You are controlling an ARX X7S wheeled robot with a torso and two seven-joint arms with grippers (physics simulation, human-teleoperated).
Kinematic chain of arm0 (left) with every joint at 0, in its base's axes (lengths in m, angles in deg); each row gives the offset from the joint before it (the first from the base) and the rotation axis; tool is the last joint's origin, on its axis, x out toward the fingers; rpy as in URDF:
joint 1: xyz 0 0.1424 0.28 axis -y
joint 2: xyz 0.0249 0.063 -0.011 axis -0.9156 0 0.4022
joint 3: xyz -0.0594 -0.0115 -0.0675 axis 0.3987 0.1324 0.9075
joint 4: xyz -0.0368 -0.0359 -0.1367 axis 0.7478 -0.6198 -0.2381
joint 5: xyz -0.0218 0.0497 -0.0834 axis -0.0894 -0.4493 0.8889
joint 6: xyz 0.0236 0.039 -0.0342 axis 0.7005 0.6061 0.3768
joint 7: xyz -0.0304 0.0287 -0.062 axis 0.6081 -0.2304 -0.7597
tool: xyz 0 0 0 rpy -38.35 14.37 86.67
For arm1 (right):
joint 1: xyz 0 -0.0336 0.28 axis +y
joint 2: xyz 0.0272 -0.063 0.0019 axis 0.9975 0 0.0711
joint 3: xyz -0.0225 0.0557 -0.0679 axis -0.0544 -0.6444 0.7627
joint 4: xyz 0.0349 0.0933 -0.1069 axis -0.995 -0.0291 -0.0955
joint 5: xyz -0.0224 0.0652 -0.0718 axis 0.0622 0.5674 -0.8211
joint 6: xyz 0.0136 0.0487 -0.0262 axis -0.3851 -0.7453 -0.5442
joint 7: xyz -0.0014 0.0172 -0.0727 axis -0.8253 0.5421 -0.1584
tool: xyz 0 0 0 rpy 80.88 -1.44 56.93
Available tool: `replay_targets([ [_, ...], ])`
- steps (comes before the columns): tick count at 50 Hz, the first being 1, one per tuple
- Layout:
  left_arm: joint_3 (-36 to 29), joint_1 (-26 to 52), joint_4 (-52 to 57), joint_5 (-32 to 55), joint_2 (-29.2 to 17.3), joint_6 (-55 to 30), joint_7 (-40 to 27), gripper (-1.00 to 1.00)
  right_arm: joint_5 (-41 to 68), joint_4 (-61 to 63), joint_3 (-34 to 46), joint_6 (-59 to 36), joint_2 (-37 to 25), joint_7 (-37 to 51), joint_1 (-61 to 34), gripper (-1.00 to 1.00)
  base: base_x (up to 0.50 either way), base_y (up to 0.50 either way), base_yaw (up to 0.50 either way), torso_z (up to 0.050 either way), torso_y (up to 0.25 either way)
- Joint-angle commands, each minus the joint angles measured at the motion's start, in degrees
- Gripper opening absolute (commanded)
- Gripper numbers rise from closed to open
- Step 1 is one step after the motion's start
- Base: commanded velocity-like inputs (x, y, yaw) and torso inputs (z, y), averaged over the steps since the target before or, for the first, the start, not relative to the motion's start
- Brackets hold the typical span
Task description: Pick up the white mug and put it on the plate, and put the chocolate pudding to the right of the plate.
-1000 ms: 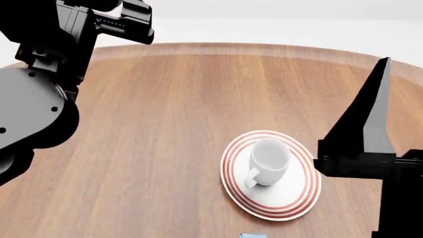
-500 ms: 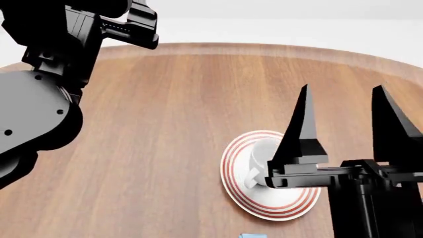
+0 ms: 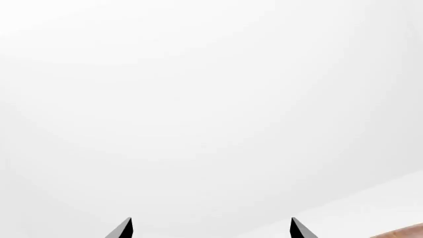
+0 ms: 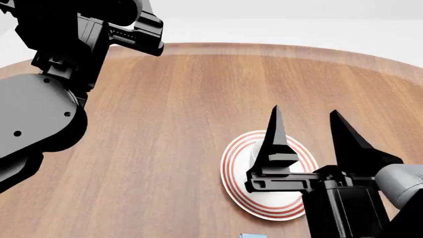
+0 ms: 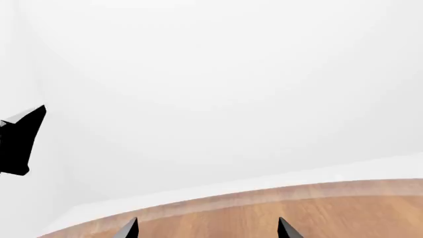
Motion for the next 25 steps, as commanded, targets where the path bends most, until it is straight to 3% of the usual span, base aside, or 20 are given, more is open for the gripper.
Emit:
replay_targets([
  [1, 1.3, -0.5, -1.1, -0.7, 1.5, 0.7, 1.9, 1.00, 8.9, -1.1, 0.7, -4.1, 1.8, 7.2, -5.5, 1.00, 0.00, 0.00, 0.00, 0.000, 0.000],
  [18, 1.5, -0.4, -0.7, 0.0, 1.7, 0.1, 2.0, 1.00, 25.4, 0.9, 3.9, -12.0, 4.8, 20.8, -10.8, 1.00, 0.00, 0.00, 0.00, 0.000, 0.000],
  [25, 1.3, -0.6, -0.6, -0.1, 1.9, -0.2, 2.0, 1.00, 30.9, 1.3, -4.3, -19.3, 7.6, 21.1, -7.5, 1.00, 0.00, 0.00, 0.00, 0.000, 0.000],
])
